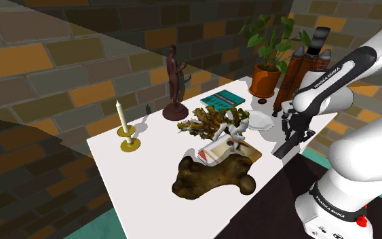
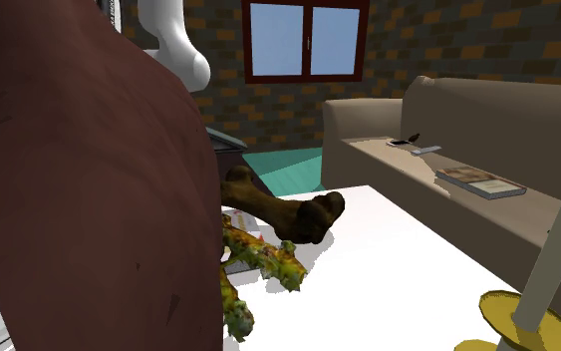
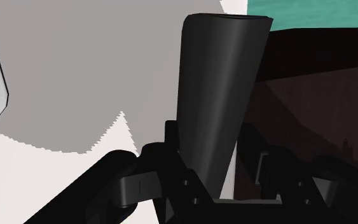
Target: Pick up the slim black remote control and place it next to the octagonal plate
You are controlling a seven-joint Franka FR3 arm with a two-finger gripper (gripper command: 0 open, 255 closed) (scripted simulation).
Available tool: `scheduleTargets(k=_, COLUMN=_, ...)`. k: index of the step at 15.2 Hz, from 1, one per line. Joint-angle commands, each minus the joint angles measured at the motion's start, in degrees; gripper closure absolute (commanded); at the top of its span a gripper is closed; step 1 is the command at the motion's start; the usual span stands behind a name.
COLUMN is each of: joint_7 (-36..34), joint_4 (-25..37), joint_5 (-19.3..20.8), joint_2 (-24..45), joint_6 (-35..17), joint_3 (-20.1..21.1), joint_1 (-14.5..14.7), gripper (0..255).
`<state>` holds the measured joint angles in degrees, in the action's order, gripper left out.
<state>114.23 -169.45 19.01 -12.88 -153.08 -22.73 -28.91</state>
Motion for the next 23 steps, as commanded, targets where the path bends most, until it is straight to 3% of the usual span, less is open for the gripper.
scheduleTargets(k=1, joint_7=0.25, joint_4=0.14, joint_5=-0.51, joint_2=2.88, joint_6=-2.81, joint_3=-0.34, joint_1=0.45, gripper=255)
scheduleTargets(k=5, joint_7=1.61, joint_4=0.42, joint_5=-2.95, joint_2=9.67, joint_6=-9.27, joint_3=-0.92, joint_1=1.74, gripper=255)
scheduleTargets(k=13, joint_7=1.62, joint_4=0.42, joint_5=-2.97, joint_2=9.68, joint_6=-9.27, joint_3=-0.87, joint_1=1.69, gripper=255)
scheduleTargets(k=14, joint_7=1.6, joint_4=0.41, joint_5=-2.94, joint_2=9.64, joint_6=-9.25, joint_3=-0.87, joint_1=1.68, gripper=0)
scheduleTargets(k=19, joint_7=1.62, joint_4=0.42, joint_5=-2.97, joint_2=9.68, joint_6=-9.27, joint_3=-0.87, joint_1=1.69, gripper=0)
scheduleTargets(k=23, joint_7=-0.39, joint_4=0.74, joint_5=-0.12, joint_2=-2.81, joint_6=3.45, joint_3=0.23, joint_1=0.48, gripper=0)
